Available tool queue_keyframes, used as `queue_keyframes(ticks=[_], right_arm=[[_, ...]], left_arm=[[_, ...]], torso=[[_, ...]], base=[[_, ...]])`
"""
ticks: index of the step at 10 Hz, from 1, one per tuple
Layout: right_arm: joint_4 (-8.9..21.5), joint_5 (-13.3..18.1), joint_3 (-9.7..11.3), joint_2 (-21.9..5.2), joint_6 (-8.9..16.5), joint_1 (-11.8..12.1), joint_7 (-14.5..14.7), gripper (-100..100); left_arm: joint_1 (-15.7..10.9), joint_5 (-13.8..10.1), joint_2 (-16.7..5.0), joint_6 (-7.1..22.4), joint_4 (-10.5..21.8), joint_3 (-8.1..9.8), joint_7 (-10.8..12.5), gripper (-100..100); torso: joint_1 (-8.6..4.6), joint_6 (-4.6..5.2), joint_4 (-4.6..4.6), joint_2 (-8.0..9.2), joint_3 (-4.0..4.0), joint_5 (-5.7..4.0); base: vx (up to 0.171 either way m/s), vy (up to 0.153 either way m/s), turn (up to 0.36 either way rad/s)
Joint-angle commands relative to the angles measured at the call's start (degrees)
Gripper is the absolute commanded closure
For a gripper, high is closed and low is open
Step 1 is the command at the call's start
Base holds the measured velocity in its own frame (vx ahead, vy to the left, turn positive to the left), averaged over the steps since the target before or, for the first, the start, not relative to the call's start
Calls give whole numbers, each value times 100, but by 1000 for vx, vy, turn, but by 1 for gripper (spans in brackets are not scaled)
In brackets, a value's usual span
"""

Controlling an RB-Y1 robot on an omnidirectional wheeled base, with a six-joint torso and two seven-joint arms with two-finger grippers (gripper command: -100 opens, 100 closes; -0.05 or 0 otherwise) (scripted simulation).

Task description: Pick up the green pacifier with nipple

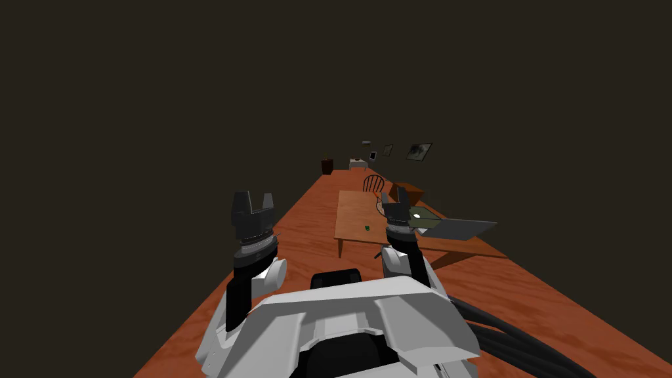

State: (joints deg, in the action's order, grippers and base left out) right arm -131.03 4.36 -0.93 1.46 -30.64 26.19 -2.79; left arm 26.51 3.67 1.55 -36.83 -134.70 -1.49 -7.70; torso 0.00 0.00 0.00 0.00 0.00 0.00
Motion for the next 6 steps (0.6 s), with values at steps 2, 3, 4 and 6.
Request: queue_keyframes(ticks=[2,3,4,6], right_arm=[[135,35,-35,-347,107,-22,60,-100],[226,58,-57,-494,177,-35,98,-100],[335,86,-83,-634,260,-51,144,-100],[607,157,-147,-883,462,-92,258,-100]], left_arm=[[0,0,0,0,0,0,0,0],[0,0,0,0,0,0,0,0],[0,0,0,0,0,0,0,0],[0,0,1,0,0,-1,0,0]], torso=[[5,0,0,1,1,1],[11,0,1,6,3,2],[15,0,2,7,4,3],[29,0,2,9,5,6]], base=[[-12,29,-10],[-24,46,-15],[-24,64,-13],[-32,87,-7]])
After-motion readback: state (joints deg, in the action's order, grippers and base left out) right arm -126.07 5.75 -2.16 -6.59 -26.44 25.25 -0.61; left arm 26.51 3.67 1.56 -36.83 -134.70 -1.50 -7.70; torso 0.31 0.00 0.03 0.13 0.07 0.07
